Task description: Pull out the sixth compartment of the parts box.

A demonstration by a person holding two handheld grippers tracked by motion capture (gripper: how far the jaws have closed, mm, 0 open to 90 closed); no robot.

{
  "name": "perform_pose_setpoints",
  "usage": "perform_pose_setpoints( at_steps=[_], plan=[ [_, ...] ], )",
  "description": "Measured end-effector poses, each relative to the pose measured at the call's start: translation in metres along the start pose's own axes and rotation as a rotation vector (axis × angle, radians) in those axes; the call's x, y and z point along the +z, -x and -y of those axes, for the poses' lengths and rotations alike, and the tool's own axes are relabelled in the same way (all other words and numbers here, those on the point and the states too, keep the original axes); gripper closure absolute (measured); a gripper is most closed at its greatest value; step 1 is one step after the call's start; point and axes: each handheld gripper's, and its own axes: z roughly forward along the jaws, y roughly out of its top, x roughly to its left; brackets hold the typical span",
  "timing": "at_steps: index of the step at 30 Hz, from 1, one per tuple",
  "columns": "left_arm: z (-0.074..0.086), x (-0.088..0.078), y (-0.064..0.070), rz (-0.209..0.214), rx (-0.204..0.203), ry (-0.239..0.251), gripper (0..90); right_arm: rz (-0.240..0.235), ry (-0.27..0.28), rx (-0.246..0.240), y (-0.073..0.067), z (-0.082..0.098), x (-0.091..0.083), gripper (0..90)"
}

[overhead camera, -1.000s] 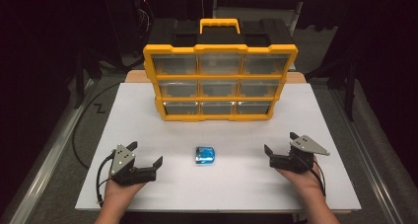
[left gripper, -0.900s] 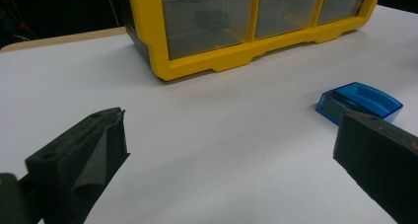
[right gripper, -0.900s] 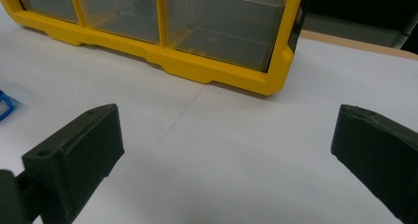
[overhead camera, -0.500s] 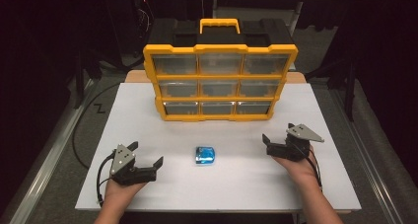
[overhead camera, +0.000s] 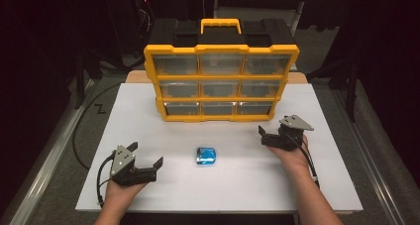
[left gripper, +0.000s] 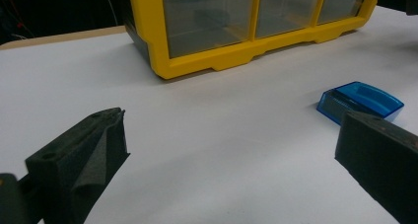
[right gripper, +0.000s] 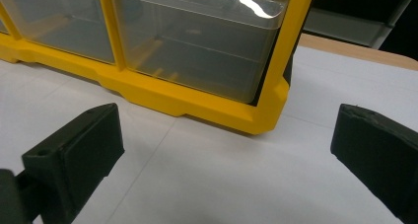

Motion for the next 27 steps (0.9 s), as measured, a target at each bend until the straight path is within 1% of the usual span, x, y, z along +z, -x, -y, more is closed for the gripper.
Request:
perform_pose_setpoints(
  at_steps=[1,3,4,6,7,13,14,15,16,17,18,21,22,27],
  plan=[
    [0.000,0.000,0.000,-0.010,-0.002,0.003,0.3,0.004,-0.002,-0.004,0.001,0.000,0.001,0.8],
    [0.000,-0.001,-0.001,-0.014,-0.002,0.002,0.3,0.002,-0.004,-0.005,0.001,0.000,0.001,0.7],
    [0.000,-0.001,-0.001,-0.023,0.002,0.001,0.3,0.004,-0.015,-0.010,0.002,0.001,0.002,0.7],
    [0.000,-0.001,-0.002,-0.024,0.000,0.002,0.3,-0.001,-0.022,-0.011,0.003,0.001,0.002,0.7],
    [0.000,-0.001,-0.002,-0.017,-0.009,-0.003,0.2,-0.009,-0.030,-0.019,0.004,0.002,0.001,0.7],
    [0.000,-0.002,-0.001,-0.020,-0.008,-0.001,0.2,-0.003,-0.035,-0.031,0.007,0.003,-0.003,0.8],
    [0.000,-0.001,-0.001,-0.020,-0.007,-0.003,0.2,0.007,-0.033,-0.050,0.007,0.005,-0.006,0.7],
    [0.000,-0.001,-0.001,-0.020,-0.008,-0.003,0.2,0.007,-0.033,-0.050,0.007,0.005,-0.006,0.7],
    [0.000,-0.001,-0.001,-0.022,-0.009,-0.002,0.2,0.012,-0.037,-0.069,0.008,0.008,-0.009,0.8],
    [0.001,-0.002,-0.001,-0.024,-0.006,-0.002,0.2,0.012,-0.037,-0.069,0.008,0.008,-0.009,0.8],
    [0.001,-0.002,-0.001,-0.025,-0.006,-0.001,0.2,0.023,-0.039,-0.092,0.009,0.011,-0.012,0.7],
    [0.001,-0.002,-0.001,-0.026,-0.009,-0.002,0.2,0.024,-0.044,-0.098,0.011,0.015,-0.016,0.8],
    [0.001,-0.002,-0.001,-0.025,-0.008,-0.004,0.2,0.029,-0.045,-0.103,0.013,0.019,-0.020,0.8],
    [0.001,-0.002,0.000,-0.021,-0.006,-0.006,0.2,0.032,-0.042,-0.115,0.014,0.022,-0.026,0.8]
  ],
)
